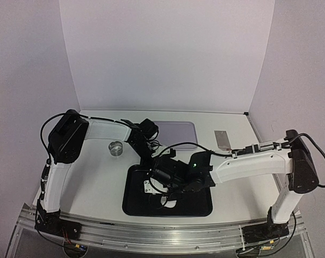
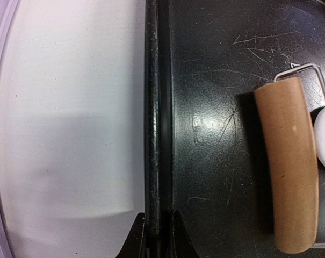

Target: Roll out the dumpling wrappers from the dough

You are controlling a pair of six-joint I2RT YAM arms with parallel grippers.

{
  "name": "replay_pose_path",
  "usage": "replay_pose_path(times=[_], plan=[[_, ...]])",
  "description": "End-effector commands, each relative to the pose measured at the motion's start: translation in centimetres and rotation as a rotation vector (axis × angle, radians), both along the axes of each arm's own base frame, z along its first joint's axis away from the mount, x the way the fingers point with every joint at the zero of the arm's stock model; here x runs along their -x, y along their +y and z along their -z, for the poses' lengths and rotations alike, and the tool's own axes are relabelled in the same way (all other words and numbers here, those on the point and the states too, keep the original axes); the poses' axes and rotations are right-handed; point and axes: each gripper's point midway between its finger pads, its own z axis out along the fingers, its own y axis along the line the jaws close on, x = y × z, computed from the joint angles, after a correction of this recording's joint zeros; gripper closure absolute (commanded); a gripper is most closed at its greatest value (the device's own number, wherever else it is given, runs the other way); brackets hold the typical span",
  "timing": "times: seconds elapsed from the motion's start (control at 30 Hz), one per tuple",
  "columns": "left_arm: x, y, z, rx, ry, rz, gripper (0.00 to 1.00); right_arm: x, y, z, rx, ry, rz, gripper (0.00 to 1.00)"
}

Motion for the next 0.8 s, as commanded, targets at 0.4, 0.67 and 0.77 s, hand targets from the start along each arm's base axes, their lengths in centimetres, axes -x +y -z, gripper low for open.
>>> replay_pose_path(times=[0.4,0.67,0.77], plan=[[-5.2,0.7,-1.0,-0.063,-0.261,-0.034,1.00,6.4,-2.6,-7.6,-0.001,0.033,-0.254,1.00],[-5.1,0.5,-0.9,-0.060,-0.250,-0.037,1.00,7.7,-6.0,-6.2,0.070,0.102,-0.216,1.00],[-5.1,0.5,-1.0,-0.059,-0.249,-0.037,1.00,7.9,-6.9,-3.9,0.133,0.127,-0.210,1.00]])
